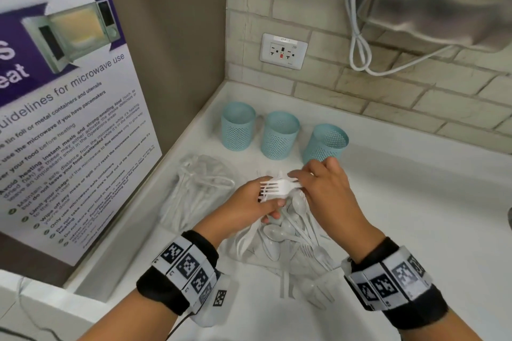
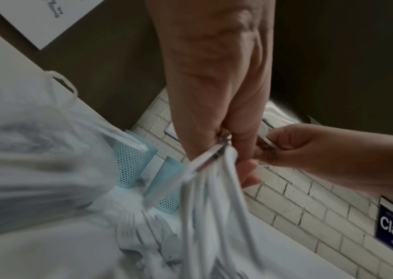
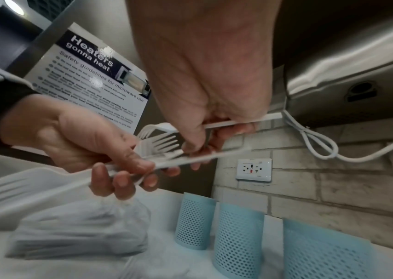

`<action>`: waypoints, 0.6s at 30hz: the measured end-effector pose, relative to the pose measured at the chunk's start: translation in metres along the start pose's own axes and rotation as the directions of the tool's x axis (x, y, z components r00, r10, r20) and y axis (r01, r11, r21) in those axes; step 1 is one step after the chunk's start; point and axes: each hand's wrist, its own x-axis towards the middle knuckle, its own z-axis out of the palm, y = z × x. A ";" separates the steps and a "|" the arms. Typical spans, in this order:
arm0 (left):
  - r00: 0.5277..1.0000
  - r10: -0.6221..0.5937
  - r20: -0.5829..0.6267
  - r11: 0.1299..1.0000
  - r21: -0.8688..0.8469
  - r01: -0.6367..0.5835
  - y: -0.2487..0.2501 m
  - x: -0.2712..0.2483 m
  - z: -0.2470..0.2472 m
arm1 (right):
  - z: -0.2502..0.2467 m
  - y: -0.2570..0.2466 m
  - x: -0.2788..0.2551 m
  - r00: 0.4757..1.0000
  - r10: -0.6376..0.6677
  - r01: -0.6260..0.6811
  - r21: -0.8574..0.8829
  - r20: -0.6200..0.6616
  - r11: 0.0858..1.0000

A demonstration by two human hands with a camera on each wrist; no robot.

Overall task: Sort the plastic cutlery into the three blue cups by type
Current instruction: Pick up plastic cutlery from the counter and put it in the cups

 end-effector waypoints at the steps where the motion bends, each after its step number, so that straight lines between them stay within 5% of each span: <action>1: 1.000 0.000 0.005 1.000 0.025 0.000 -0.001 -0.001 -0.001 | -0.001 0.002 -0.002 1.000 0.003 -0.003 0.000 0.005 1.000; 8: 0.981 -0.013 -0.194 0.995 -0.099 -0.007 -0.003 0.002 -0.012 | 0.004 0.016 -0.015 0.983 0.066 -0.067 0.002 0.171 0.998; 12: 0.970 0.000 -0.245 0.978 -0.200 -0.050 0.002 0.002 -0.011 | 0.004 0.013 -0.018 0.876 0.256 -0.332 0.125 0.409 0.935; 15: 0.961 -0.048 -0.274 0.944 -0.327 -0.046 0.002 0.003 -0.012 | -0.001 0.004 -0.018 0.787 0.360 -0.579 0.397 0.501 0.712; 18: 0.960 -0.095 -0.264 0.912 -0.411 -0.022 0.001 0.003 -0.014 | -0.007 -0.005 -0.019 0.727 0.405 -0.686 0.596 0.554 0.418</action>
